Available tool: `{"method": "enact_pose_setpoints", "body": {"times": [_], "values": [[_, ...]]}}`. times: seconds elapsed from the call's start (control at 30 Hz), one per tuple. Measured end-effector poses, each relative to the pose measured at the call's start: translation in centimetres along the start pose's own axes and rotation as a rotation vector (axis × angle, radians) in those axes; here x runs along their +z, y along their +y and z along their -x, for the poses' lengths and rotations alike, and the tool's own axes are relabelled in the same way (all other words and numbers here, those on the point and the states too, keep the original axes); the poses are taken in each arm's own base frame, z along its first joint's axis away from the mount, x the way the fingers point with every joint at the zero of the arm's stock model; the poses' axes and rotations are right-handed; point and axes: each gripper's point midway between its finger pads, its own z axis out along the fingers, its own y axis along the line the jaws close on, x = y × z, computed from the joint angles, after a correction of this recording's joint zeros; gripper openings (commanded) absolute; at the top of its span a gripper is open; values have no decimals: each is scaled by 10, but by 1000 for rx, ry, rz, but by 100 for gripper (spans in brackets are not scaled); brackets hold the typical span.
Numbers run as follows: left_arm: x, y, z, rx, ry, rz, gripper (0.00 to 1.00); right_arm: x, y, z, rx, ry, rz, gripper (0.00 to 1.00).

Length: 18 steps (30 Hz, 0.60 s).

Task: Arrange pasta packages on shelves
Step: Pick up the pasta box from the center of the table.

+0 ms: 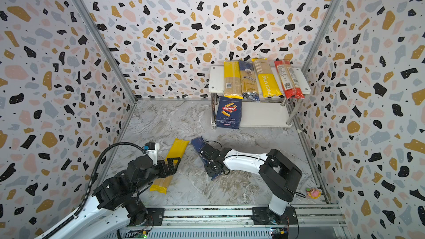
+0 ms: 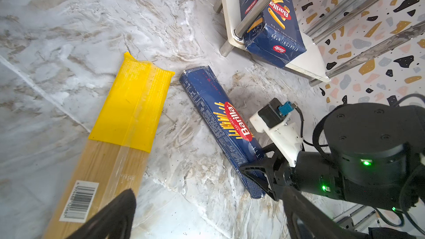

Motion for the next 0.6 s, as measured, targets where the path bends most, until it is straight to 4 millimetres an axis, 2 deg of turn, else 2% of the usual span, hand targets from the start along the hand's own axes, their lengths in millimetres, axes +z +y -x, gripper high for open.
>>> {"method": "enact_pose_setpoints", "body": {"times": [0.2,0.4,0.6], "values": [[2,-1,-1,1,10,0,99,-17,-5,-21,-1,24,19,35],[6,-2,-3,10,22,2,99,-43,-16,-43,26,15,19,35],[13,-7,-5,18,42,-7,99,-73,-38,-59,114,-33,14,35]]}}
